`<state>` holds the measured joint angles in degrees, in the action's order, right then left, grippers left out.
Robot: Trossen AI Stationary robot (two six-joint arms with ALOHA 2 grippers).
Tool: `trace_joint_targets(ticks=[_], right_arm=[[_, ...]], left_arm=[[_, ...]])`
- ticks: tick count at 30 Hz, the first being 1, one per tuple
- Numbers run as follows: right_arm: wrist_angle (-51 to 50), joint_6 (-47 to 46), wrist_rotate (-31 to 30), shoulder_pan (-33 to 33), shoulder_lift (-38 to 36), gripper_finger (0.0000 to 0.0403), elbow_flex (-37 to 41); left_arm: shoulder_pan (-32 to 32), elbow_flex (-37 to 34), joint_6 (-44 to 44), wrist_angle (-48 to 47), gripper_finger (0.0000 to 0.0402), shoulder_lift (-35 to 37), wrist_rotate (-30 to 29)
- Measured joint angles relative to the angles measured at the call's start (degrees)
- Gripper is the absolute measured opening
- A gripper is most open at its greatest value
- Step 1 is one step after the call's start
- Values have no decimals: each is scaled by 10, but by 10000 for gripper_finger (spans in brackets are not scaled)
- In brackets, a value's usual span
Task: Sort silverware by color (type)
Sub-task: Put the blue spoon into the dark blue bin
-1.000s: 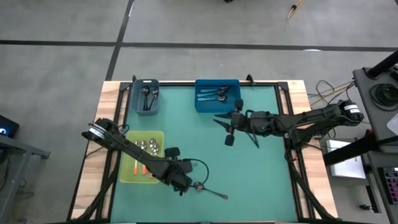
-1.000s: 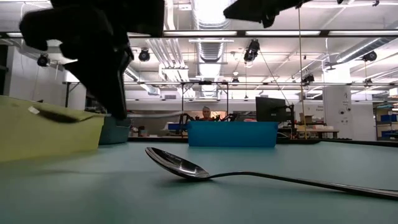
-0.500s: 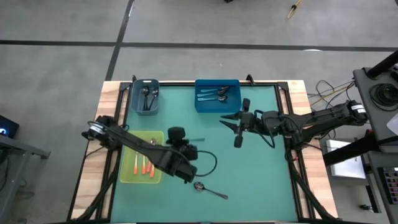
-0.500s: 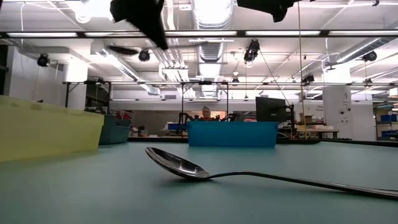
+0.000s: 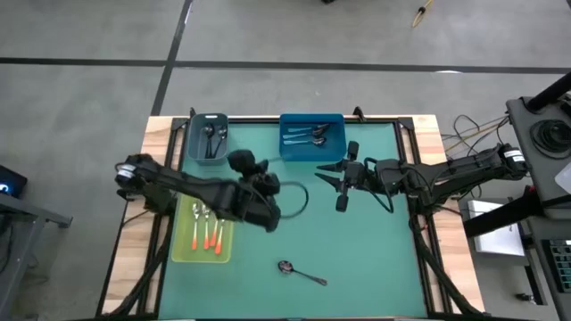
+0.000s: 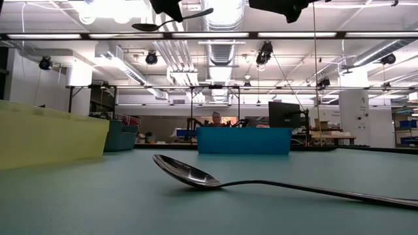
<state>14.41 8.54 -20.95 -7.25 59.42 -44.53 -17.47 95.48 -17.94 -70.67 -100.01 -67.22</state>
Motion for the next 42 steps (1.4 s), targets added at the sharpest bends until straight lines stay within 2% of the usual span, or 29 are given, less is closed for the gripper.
trace_joint_targets(ticks=[4, 8, 13, 15, 21, 26, 34, 42], right_arm=[[0, 0, 0, 0, 0, 73, 0], [-1, 0, 0, 0, 0, 73, 0], [-6, 0, 0, 0, 0, 73, 0], [-5, 0, 0, 0, 0, 73, 0], [-4, 4, -1, 15, 3, 73, 3], [-4, 0, -18, 50, 4, 73, 18], [57, -34, -16, 94, 3, 73, 47], [86, -107, -10, 103, 15, 88, 54]], left_arm=[[35, 0, 11, 1, 0, 27, -23], [71, -10, 10, 16, 0, 47, -21], [129, -47, 14, 66, 0, 58, 42], [146, -71, 44, 124, 0, 58, 64], [162, -158, 193, 437, 0, 61, 184], [154, -228, 265, 657, 0, 61, 204], [145, -298, 266, 865, 0, 58, 197], [142, -305, 240, 908, 0, 42, 208]])
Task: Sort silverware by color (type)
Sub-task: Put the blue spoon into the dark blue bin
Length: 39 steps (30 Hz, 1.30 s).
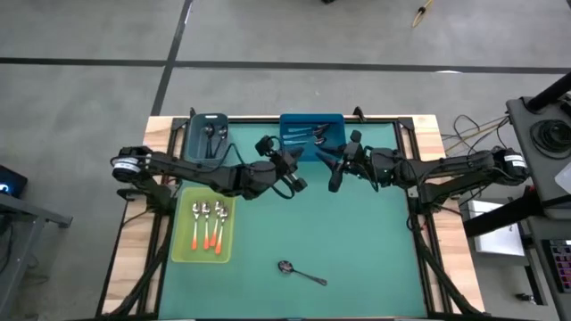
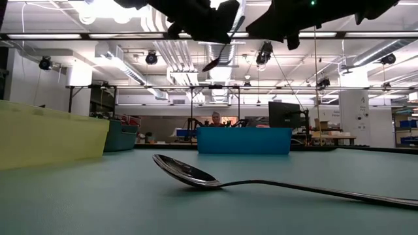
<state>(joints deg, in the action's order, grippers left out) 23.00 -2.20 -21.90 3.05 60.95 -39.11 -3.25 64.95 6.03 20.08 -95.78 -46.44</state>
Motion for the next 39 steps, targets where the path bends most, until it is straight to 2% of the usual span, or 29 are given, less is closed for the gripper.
trace_joint_targets(ticks=[10, 17, 31, 39], right_arm=[[31, -23, -1, 2, 17, 143, 0], [48, -4, 0, 4, 26, 155, 0], [106, 19, -6, 4, 54, 132, 0], [115, 17, -8, 4, 56, 68, 0]], left_arm=[[-7, 0, -15, 54, 0, -25, 5], [-8, 0, -16, 72, 0, -37, 4], [-8, 1, -19, 148, 0, -70, 5], [-8, 1, -18, 149, 0, -70, 10]])
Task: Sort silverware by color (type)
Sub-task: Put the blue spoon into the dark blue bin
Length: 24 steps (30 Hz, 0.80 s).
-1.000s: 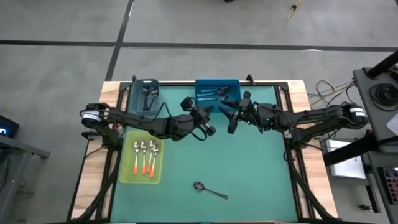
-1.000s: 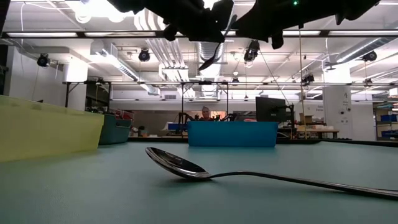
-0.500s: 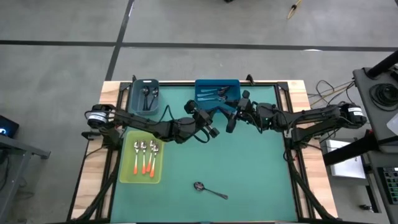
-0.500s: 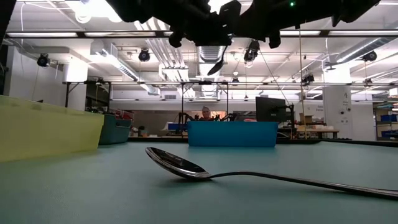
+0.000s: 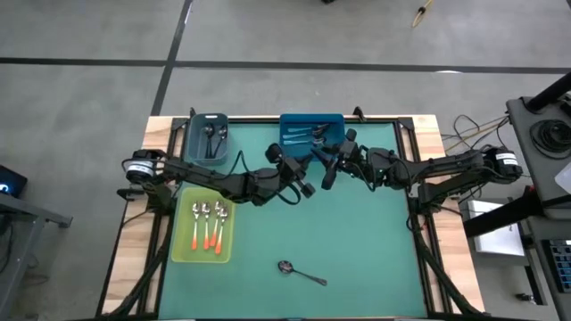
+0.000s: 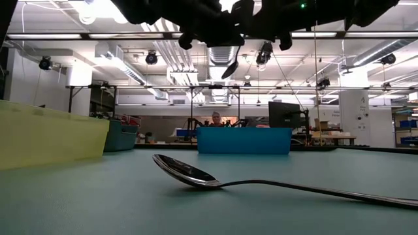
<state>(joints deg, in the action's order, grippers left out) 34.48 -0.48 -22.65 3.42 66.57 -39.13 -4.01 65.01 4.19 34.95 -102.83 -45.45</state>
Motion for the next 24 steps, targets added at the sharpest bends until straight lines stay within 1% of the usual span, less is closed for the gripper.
trace_joint_targets(ticks=[4, 6, 10, 19, 22, 24], right_arm=[[2, 0, 2, 0, 0, 23, 0], [1, 0, 2, 0, 0, 13, 0], [-3, 5, 3, 0, 0, 9, 0], [-42, 44, 0, 0, -8, 9, 0], [-89, 59, 1, 0, -19, 9, -5], [-162, 76, 1, 0, -28, 9, -17]], left_arm=[[0, 0, 1, 4, 0, 0, 14], [0, 0, 2, 5, 0, 0, 17], [0, 0, 1, 5, 2, 0, 15], [-3, 0, 13, 4, 37, 0, 15], [-3, 0, 14, -5, 50, 0, 17], [-4, 0, 14, -17, 58, 3, 34]])
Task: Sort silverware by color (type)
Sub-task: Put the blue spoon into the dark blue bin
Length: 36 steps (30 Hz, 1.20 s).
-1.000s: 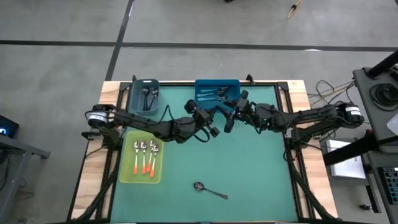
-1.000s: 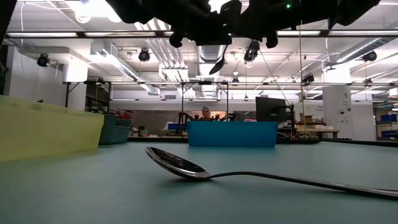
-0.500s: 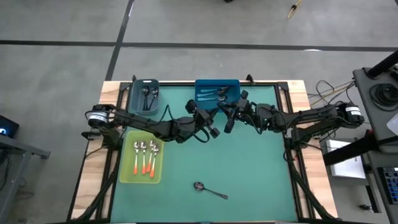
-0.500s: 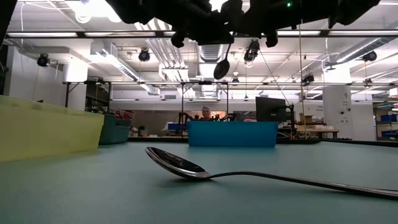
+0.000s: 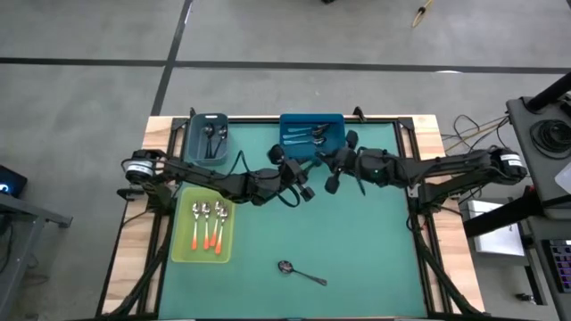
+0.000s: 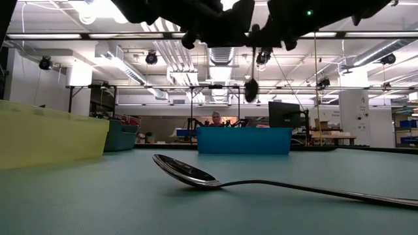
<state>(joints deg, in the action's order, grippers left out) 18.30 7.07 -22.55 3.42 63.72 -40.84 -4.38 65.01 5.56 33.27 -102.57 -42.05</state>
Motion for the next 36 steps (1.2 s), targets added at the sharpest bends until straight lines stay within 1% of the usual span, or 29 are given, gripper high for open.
trace_joint_targets(ticks=[2, 5, 7, 9, 11, 15, 16, 20, 24, 28, 36], right_arm=[[-83, 1, 0, 0, -8, 8, -17], [-192, -1, 0, 0, -14, 8, -39], [-243, -1, 7, 0, -14, 8, -45], [-280, 10, 29, 0, -11, 8, -45], [-287, 11, 49, 0, -3, 8, -45], [-287, 20, 50, -1, 5, 8, -47], [-286, 20, 50, -1, 5, 8, -48], [-287, 20, 51, -2, 5, 8, -48], [-285, 21, 50, -2, 5, 8, -48], [-285, 22, 50, -2, 5, 8, -48], [-284, 27, 51, -2, 5, 8, -48]], left_arm=[[0, 0, 0, -3, 65, 2, 29], [0, 0, 2, -4, 72, 8, 104], [1, 0, 8, -17, 75, 12, 163], [5, 0, 13, -29, 79, 15, 207], [9, 0, 15, -35, 85, 16, 222], [21, 0, 30, -36, 110, 17, 223], [24, 0, 35, -36, 119, 17, 231], [46, 0, 55, -32, 156, 13, 302], [73, 0, 65, -26, 179, -3, 313], [87, 0, 75, 9, 180, -15, 358], [92, 0, 91, 29, 159, -36, 380]])
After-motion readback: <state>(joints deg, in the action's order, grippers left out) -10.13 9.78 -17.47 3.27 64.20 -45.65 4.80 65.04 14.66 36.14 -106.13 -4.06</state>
